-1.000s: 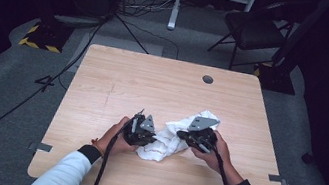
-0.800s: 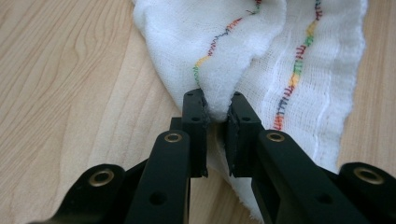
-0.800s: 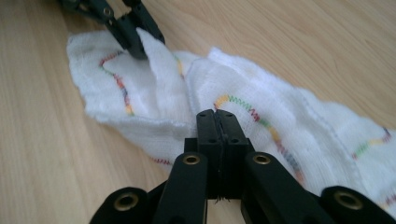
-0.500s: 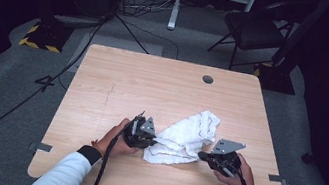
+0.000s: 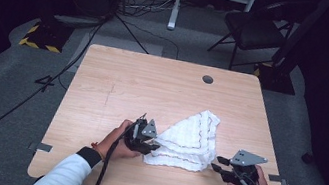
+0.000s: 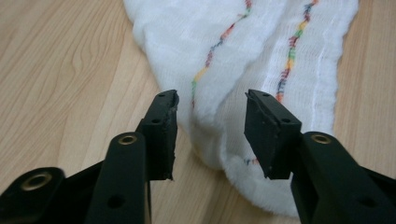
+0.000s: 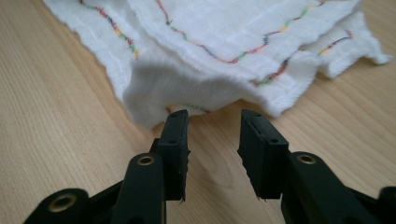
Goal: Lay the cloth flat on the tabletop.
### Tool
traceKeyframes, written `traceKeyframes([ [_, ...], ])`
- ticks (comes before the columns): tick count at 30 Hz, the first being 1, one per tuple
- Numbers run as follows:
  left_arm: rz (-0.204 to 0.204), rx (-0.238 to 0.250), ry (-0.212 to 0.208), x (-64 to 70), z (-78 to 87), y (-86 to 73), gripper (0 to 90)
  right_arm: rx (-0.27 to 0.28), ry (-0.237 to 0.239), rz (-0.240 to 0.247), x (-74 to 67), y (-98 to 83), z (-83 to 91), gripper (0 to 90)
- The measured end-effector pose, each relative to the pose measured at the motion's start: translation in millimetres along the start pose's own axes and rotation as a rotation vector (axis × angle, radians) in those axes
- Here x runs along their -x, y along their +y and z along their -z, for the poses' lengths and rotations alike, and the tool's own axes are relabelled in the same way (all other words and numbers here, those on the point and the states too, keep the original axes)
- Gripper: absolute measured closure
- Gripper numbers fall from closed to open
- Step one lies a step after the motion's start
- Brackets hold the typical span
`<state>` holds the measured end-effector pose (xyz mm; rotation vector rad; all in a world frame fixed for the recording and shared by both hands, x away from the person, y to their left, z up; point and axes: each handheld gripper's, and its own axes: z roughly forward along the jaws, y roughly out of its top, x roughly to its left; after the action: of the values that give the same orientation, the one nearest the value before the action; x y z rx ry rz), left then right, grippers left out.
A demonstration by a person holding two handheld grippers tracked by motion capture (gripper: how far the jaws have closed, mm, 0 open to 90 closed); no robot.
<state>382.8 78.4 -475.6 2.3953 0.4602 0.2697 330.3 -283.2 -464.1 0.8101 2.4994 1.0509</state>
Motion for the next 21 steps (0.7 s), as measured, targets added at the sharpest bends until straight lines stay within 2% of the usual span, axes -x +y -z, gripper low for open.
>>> traceKeyframes([
  [9,-0.038,0.066,-0.008,16.4,1.5,22.6,40.7,0.070,-0.039,-0.031,11.4,1.9,16.4,53.3],
  [10,-0.037,0.069,-0.014,18.3,1.0,25.9,40.1,0.077,-0.041,-0.030,11.6,2.9,18.4,53.3],
  [11,-0.053,0.077,-0.031,22.8,-1.6,32.9,40.0,0.088,-0.041,-0.030,12.1,3.8,20.4,53.3],
  [14,-0.074,0.083,-0.043,27.6,-6.8,40.3,39.8,0.101,-0.038,-0.039,13.7,6.1,21.2,52.5],
  [16,-0.087,0.081,-0.056,31.5,-14.0,47.6,39.8,0.081,-0.030,-0.026,13.2,7.1,14.6,52.1],
  [17,-0.103,0.068,-0.070,35.1,-22.9,55.1,39.8,0.066,-0.029,-0.015,13.3,7.0,10.2,52.2],
  [20,-0.120,0.063,-0.083,39.2,-32.3,61.6,40.5,0.011,-0.016,-0.002,14.4,3.6,-3.1,53.0],
  [21,-0.130,0.056,-0.089,41.3,-37.5,64.7,40.5,0.011,-0.016,-0.002,14.4,3.6,-3.1,53.0],
])
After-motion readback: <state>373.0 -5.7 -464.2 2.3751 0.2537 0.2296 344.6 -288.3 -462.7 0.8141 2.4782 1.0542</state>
